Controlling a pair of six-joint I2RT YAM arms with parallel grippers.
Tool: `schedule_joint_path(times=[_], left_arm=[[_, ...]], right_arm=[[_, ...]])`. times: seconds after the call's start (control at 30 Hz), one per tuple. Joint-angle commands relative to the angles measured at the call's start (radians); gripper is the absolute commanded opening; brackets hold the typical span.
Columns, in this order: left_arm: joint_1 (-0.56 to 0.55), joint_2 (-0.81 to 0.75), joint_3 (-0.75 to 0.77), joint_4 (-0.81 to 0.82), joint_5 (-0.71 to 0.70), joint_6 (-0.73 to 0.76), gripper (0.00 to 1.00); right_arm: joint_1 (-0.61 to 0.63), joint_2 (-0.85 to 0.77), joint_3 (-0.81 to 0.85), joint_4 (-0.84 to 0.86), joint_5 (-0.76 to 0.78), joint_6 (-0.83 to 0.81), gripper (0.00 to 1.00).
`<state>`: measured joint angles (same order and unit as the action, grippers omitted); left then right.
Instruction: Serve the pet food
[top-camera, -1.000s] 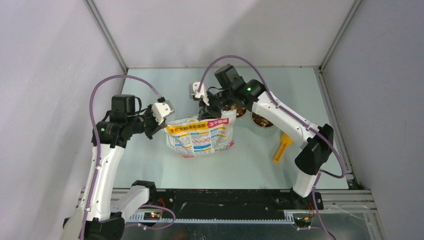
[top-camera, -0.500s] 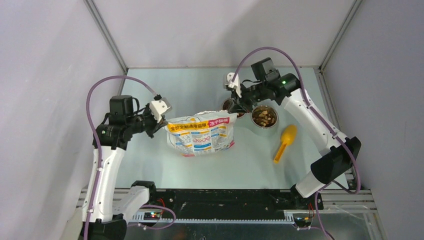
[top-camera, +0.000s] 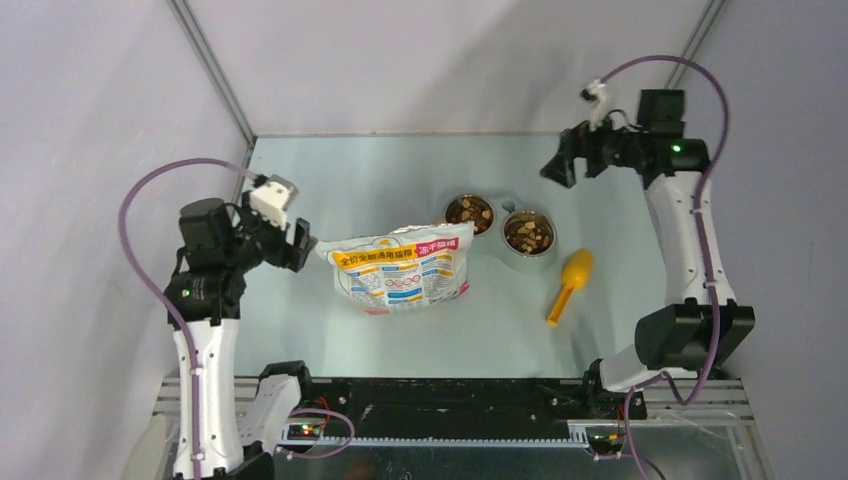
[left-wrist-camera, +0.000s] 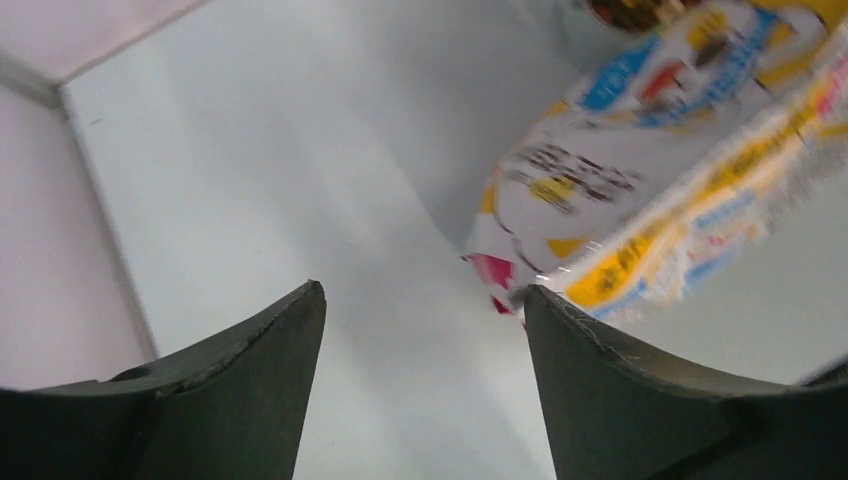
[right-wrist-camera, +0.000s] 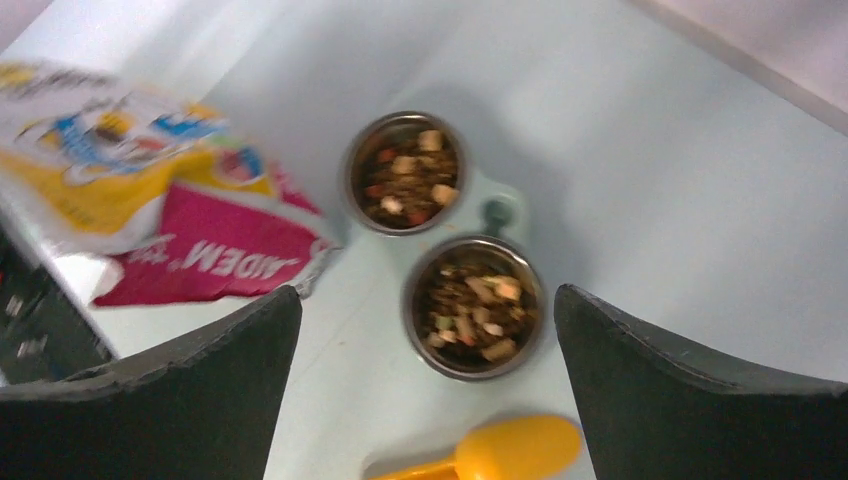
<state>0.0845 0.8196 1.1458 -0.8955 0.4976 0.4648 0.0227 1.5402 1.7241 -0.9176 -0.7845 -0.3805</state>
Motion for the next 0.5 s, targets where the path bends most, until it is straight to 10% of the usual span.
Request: schedule_joint_path(times=[0.0,0.47], left_arm=[[0.115,-0.025,0.065,0.194,-0.053,-0.255,0.80],[0.150,0.084,0.150,0.384,-0.377,-0.429,1.00]], right_arm=[[-0.100,-0.118,-0.051,0.238,0.280,0.301,1.00],[-0.172,-0.211,-0.040,0.333,0.685,0.496,1.00]])
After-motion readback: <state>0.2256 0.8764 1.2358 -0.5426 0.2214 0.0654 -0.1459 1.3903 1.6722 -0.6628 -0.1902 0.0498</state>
